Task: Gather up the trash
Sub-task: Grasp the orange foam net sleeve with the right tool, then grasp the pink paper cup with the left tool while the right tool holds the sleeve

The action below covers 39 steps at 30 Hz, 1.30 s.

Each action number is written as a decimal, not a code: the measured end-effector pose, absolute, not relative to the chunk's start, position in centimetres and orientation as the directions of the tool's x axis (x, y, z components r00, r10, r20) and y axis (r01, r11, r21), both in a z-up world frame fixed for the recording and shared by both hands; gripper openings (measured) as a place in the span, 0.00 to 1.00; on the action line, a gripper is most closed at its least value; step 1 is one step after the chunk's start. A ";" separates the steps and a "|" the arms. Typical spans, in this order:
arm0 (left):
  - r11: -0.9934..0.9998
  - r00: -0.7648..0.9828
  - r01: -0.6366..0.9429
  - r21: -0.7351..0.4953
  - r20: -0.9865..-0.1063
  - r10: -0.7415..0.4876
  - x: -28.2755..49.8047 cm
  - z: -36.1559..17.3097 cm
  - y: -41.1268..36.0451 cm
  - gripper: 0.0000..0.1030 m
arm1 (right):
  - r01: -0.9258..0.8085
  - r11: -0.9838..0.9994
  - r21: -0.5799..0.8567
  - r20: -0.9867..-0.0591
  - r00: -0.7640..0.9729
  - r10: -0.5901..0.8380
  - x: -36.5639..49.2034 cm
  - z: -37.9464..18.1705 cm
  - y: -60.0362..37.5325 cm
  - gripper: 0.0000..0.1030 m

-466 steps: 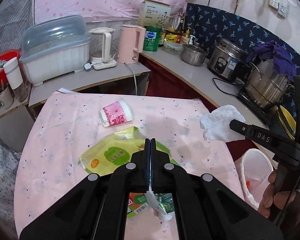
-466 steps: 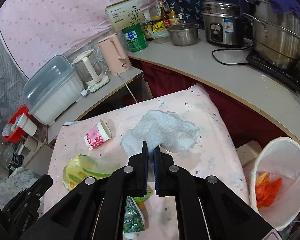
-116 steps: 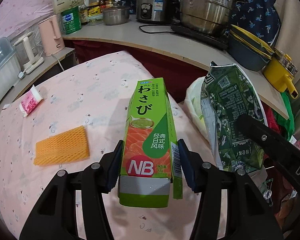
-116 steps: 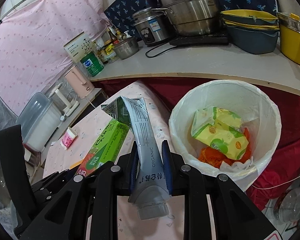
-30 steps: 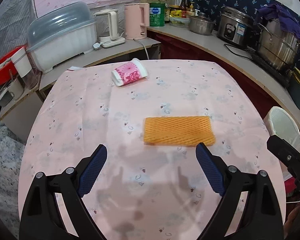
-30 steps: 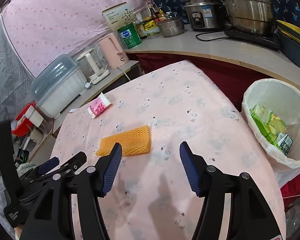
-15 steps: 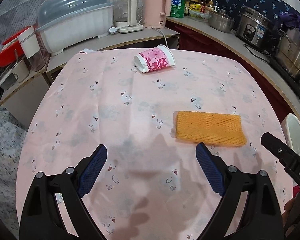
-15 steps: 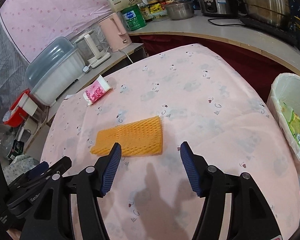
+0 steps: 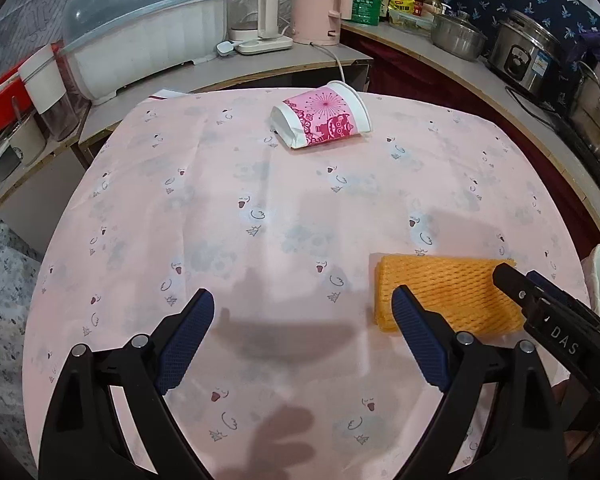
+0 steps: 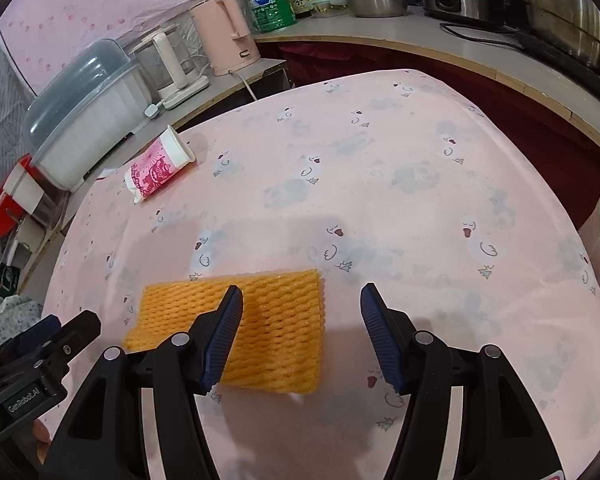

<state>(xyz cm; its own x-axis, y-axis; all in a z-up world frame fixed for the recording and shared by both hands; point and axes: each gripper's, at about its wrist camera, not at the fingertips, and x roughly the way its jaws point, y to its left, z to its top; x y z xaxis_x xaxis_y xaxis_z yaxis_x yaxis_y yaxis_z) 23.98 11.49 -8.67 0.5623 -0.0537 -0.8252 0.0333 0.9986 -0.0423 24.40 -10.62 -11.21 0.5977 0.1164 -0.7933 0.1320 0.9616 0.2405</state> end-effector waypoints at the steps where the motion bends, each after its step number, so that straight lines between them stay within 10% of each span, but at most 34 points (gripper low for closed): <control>1: 0.999 0.560 0.037 -0.030 -0.828 -0.046 24.2 -9.0 11.3 0.84 | 0.126 0.962 0.242 -0.795 0.594 0.122 24.6 -11.4 -10.5 0.58; 7: 0.999 0.519 0.050 0.008 -0.855 -0.019 25.3 -11.1 10.5 0.83 | 0.077 0.969 0.236 -0.792 0.593 0.146 24.8 -11.7 -9.1 0.57; 20: 0.999 0.513 0.047 -0.021 -0.858 -0.042 25.7 -11.2 10.8 0.83 | 0.114 0.965 0.236 -0.778 0.618 0.117 23.5 -10.6 -10.2 0.10; 39: 0.992 0.657 0.124 0.007 -0.750 -0.076 35.7 -6.6 11.6 0.90 | 0.231 0.902 0.365 -0.660 0.748 0.075 28.0 -5.3 -16.1 0.08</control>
<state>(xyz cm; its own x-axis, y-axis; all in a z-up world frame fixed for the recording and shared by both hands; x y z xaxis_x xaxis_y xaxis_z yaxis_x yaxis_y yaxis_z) 35.67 11.65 -6.58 0.6567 -0.0763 -0.7502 0.1238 0.9923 0.0074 28.03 -16.09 -5.31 0.7478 0.0749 -0.6597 0.2314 0.9019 0.3647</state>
